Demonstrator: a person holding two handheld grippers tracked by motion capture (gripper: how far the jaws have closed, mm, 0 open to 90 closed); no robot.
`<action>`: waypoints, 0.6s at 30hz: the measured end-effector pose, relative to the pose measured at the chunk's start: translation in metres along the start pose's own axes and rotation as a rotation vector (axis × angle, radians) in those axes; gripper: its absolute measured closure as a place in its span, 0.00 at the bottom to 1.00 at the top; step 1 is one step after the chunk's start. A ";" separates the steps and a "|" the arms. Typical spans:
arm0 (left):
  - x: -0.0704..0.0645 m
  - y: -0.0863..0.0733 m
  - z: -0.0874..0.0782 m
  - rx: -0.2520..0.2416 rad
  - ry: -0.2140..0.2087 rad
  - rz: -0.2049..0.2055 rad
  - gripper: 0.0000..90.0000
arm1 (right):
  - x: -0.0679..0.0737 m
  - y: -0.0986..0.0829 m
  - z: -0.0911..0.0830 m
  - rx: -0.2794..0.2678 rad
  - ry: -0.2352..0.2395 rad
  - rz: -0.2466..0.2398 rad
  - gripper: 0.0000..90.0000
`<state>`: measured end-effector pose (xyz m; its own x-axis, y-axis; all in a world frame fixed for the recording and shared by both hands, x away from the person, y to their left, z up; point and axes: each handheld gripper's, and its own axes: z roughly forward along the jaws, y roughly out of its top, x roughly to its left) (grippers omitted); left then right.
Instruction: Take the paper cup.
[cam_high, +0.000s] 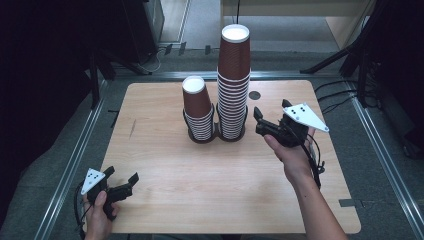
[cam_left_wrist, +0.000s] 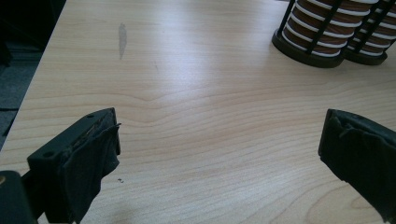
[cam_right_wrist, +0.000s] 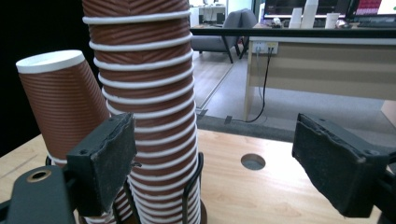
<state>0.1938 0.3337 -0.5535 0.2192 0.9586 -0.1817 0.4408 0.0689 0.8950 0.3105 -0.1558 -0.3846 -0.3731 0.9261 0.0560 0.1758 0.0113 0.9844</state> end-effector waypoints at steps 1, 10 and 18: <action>0.000 0.000 0.000 -0.002 0.007 0.001 0.00 | 0.001 0.001 0.002 -0.005 -0.007 -0.004 0.15; -0.001 0.000 -0.001 -0.011 0.013 0.009 0.00 | 0.017 0.018 0.018 -0.030 0.024 0.009 0.15; -0.001 0.000 -0.002 -0.022 0.019 0.006 0.00 | 0.028 0.030 0.028 -0.041 0.042 0.010 0.14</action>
<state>0.1917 0.3336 -0.5525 0.2050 0.9641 -0.1685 0.4200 0.0689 0.9049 0.3309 -0.1186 -0.3585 -0.4097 0.9093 0.0721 0.1424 -0.0143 0.9897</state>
